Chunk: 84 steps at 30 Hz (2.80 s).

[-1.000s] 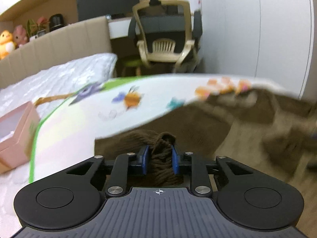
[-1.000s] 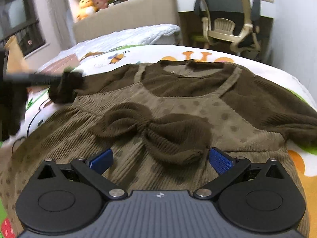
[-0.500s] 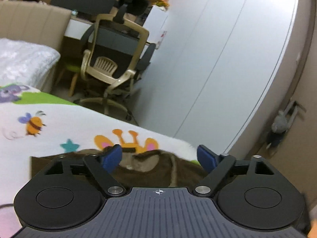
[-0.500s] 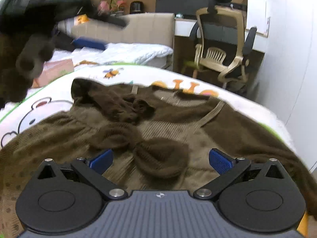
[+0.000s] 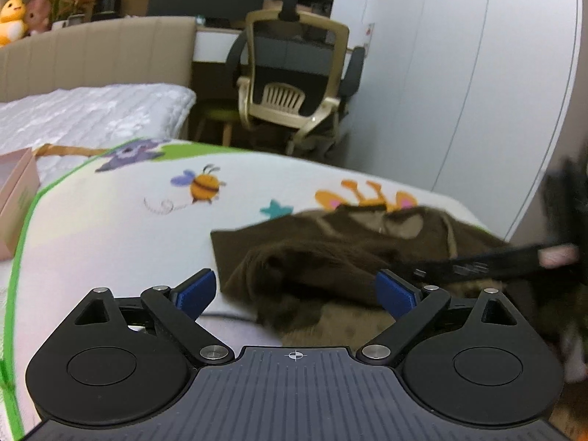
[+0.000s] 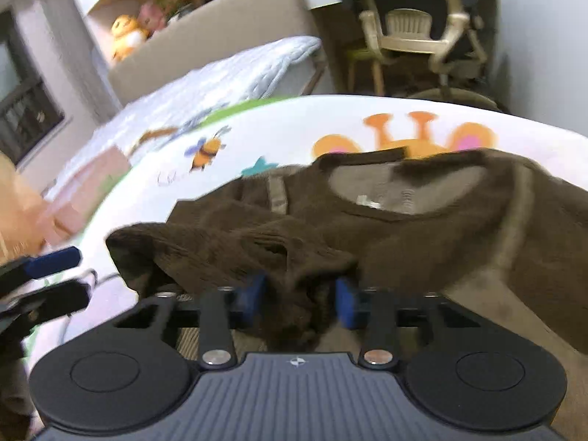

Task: Fold clothes

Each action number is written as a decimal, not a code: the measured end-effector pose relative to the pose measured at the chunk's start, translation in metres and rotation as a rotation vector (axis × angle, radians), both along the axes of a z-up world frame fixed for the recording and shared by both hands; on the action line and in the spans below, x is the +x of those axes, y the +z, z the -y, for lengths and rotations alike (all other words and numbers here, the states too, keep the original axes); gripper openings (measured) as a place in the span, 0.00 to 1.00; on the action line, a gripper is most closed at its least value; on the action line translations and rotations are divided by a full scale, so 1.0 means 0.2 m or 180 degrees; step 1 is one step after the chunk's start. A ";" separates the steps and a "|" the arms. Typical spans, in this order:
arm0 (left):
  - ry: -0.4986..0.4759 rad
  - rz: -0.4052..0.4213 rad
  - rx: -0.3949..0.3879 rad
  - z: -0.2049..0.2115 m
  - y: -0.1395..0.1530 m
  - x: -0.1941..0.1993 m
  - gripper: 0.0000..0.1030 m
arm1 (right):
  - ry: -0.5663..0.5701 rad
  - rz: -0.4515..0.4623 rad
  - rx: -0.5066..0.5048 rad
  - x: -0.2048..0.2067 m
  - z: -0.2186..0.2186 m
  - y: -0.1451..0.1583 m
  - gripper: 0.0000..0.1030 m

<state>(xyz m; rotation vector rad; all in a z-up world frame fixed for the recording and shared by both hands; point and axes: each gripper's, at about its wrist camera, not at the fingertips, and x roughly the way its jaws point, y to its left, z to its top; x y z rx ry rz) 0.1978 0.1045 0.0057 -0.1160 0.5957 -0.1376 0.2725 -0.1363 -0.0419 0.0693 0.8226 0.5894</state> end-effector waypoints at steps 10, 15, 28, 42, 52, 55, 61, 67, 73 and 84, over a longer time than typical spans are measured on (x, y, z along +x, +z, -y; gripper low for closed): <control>-0.0336 0.0005 0.0045 0.15 -0.02 0.09 0.96 | -0.0205 0.0837 -0.0208 -0.01 0.31 0.29 0.14; -0.0693 0.0114 -0.0016 0.33 -0.04 0.17 0.97 | -0.0333 0.0615 -0.0402 0.05 0.54 0.19 0.14; -0.0652 -0.0077 0.0047 0.42 -0.28 0.23 0.97 | -0.0682 0.0621 -0.0120 -0.02 0.83 0.16 0.52; -0.0476 -0.0054 0.0025 0.40 -0.27 0.22 0.98 | -0.0527 0.0632 -0.0578 0.00 0.59 0.09 0.47; -0.0412 -0.0111 -0.0155 0.35 -0.27 0.24 1.00 | -0.0621 0.0410 -0.0677 0.15 0.56 -0.02 0.49; -0.0405 -0.0123 -0.0178 0.34 -0.27 0.24 1.00 | -0.0656 0.0373 -0.0523 0.10 0.63 0.03 0.49; -0.0399 -0.0128 -0.0193 0.34 -0.27 0.24 1.00 | -0.1211 0.0359 0.0008 -0.10 1.09 0.21 0.51; -0.0397 -0.0132 -0.0212 0.34 -0.27 0.23 1.00 | -0.2380 0.0184 0.0472 -0.44 1.79 0.23 0.53; -0.0389 -0.0157 -0.0181 0.35 -0.28 0.24 1.00 | -0.2912 -0.0235 0.0880 -0.63 2.08 -0.02 0.54; -0.0377 -0.0177 -0.0155 0.35 -0.27 0.24 1.00 | -0.3143 -0.0687 0.1723 -0.31 2.03 -0.38 0.24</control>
